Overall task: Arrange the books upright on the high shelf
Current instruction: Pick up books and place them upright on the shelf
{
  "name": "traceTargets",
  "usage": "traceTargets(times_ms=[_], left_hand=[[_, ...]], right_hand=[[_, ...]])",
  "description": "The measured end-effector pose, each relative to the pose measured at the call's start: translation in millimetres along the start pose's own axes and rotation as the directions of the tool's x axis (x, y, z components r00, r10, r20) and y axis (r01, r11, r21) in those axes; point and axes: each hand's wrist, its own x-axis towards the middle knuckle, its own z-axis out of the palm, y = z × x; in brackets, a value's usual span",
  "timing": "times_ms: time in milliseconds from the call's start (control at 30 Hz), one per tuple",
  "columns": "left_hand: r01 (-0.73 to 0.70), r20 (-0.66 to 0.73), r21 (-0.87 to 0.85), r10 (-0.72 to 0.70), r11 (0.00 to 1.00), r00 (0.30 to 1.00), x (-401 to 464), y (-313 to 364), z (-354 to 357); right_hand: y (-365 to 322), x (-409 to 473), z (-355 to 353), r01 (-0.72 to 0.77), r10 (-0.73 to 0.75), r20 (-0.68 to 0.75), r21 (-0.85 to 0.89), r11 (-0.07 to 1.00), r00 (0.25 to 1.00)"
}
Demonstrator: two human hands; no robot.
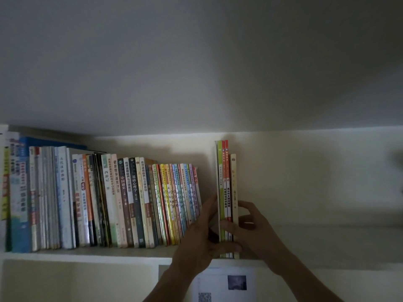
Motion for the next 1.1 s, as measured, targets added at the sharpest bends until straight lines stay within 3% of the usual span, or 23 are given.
traceTargets(times_ms=[267,367,533,633,900,1000,1100], left_hand=[[-0.006,-0.009,0.027,0.006,1.000,1.000,-0.9,8.3,-2.8],[-0.023,-0.013,0.055,0.024,0.998,1.000,-0.4,11.2,0.5],[-0.017,-0.069,0.103,0.024,0.995,0.997,-1.3,6.2,6.5],[-0.017,-0.084,0.108,0.026,0.994,0.996,-1.4,8.8,7.2],[-0.030,-0.013,0.109,0.032,0.994,0.999,-7.3,10.6,5.0],[0.082,-0.098,0.122,-0.070,0.989,0.993,-4.6,14.6,13.4],[0.232,-0.295,0.242,-0.156,0.942,0.943,2.9,17.8,31.0]], right_hand=[[3.9,-6.5,-5.1,0.028,-0.037,0.053,0.151,0.988,0.998],[8.9,-5.2,1.5,0.047,-0.047,-0.020,-0.021,0.999,0.999],[8.1,-8.3,7.9,0.178,-0.167,0.077,-0.175,0.968,0.983],[8.7,-8.7,8.1,0.196,-0.185,0.092,-0.141,0.970,0.979],[14.9,7.1,1.4,0.046,-0.053,0.187,0.043,0.998,0.981],[16.2,6.3,5.0,0.010,-0.012,0.184,0.013,1.000,0.983],[20.7,6.8,8.0,0.023,-0.015,0.129,-0.057,0.998,0.992]])
